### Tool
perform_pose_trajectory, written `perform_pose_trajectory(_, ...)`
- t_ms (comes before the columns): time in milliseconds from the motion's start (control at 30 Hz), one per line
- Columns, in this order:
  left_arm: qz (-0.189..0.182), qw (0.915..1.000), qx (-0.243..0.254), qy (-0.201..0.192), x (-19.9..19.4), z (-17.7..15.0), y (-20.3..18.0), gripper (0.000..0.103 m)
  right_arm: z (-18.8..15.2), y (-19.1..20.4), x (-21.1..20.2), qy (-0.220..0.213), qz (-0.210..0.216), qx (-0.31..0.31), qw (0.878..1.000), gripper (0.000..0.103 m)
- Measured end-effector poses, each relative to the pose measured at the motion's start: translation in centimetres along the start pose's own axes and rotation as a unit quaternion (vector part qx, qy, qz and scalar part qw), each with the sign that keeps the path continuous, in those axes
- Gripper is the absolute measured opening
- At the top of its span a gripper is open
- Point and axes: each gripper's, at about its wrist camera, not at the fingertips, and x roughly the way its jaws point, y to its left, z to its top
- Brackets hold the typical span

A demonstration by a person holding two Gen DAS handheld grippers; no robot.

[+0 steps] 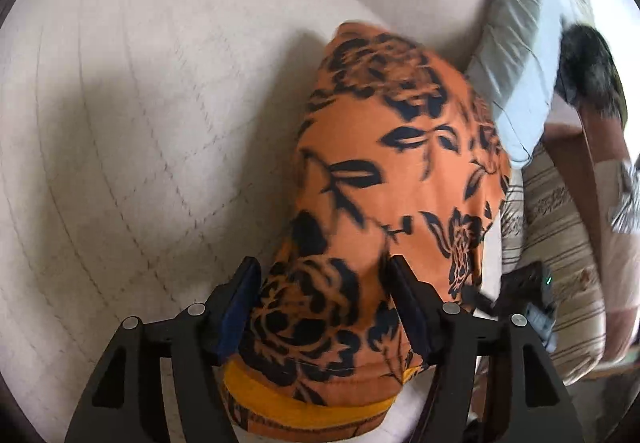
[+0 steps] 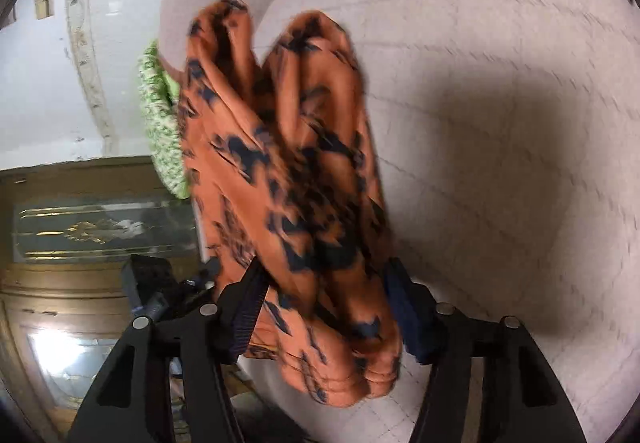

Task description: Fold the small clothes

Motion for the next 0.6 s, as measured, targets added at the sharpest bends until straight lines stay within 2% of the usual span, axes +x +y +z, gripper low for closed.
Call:
perform_pose_trajectory(67, -0.026, 0.999, -0.033, 0.01, 0.6, 0.1, 0.9, 0.066, -0.6, -0.9, 0.1, -0.003, 0.015, 0.015, 1.0, 0.059)
perform_pose_trajectory(167, -0.043, 0.9975, -0.054, 0.012, 1.1, 0.2, 1.6, 0.066, -0.7, -1.2, 0.3, -0.004, 0.026, 0.015, 1.0, 0.06)
perform_pose_trajectory(200, -0.04, 0.9979, -0.051, 0.007, 0.6, 0.1, 1.7, 0.061, -0.7, -1.3, 0.5, -0.001, 0.03, 0.013, 0.999, 0.061)
perform_pose_trajectory(233, -0.044, 0.9977, -0.05, 0.004, 0.5, 0.1, 1.5, 0.052, -0.7, -1.4, 0.7, 0.001, 0.033, 0.014, 0.999, 0.06)
perform_pose_trajectory(267, -0.054, 0.9969, -0.057, 0.005, 0.9, 0.0, 1.5, 0.049, -0.8, -1.3, 1.1, 0.002, 0.037, 0.016, 0.999, 0.056)
perform_pose_trajectory(300, -0.069, 0.9944, -0.079, 0.008, 0.9, 0.0, 1.9, 0.043, -0.8, -1.1, 1.5, 0.01, 0.044, 0.021, 0.999, 0.044)
perform_pose_trajectory(333, -0.08, 0.9917, -0.1, 0.012, 1.2, -0.3, 2.4, 0.029, -1.0, -1.4, 2.0, 0.019, 0.052, 0.027, 0.998, 0.033)
perform_pose_trajectory(367, -0.096, 0.9884, -0.117, 0.017, 1.0, -0.3, 2.8, 0.024, -1.2, -1.2, 2.0, 0.021, 0.053, 0.025, 0.998, 0.03)
perform_pose_trajectory(433, -0.107, 0.989, -0.102, 0.01, -0.4, 0.1, 2.2, 0.022, -1.2, 0.1, 1.4, 0.016, 0.054, 0.002, 0.998, 0.024)
perform_pose_trajectory(533, -0.062, 0.9969, -0.049, -0.004, -1.5, 0.8, 1.0, 0.026, -1.4, 2.1, 1.7, 0.025, 0.039, -0.037, 0.998, 0.026)
perform_pose_trajectory(567, -0.013, 0.9994, -0.031, 0.006, -0.6, 1.0, 1.1, 0.035, -1.5, 2.2, 2.9, 0.047, 0.015, -0.05, 0.998, 0.03)
perform_pose_trajectory(600, 0.013, 0.9994, -0.026, 0.019, 0.1, 0.9, 1.4, 0.047, -1.7, 2.0, 4.4, 0.076, -0.014, -0.06, 0.995, 0.039)
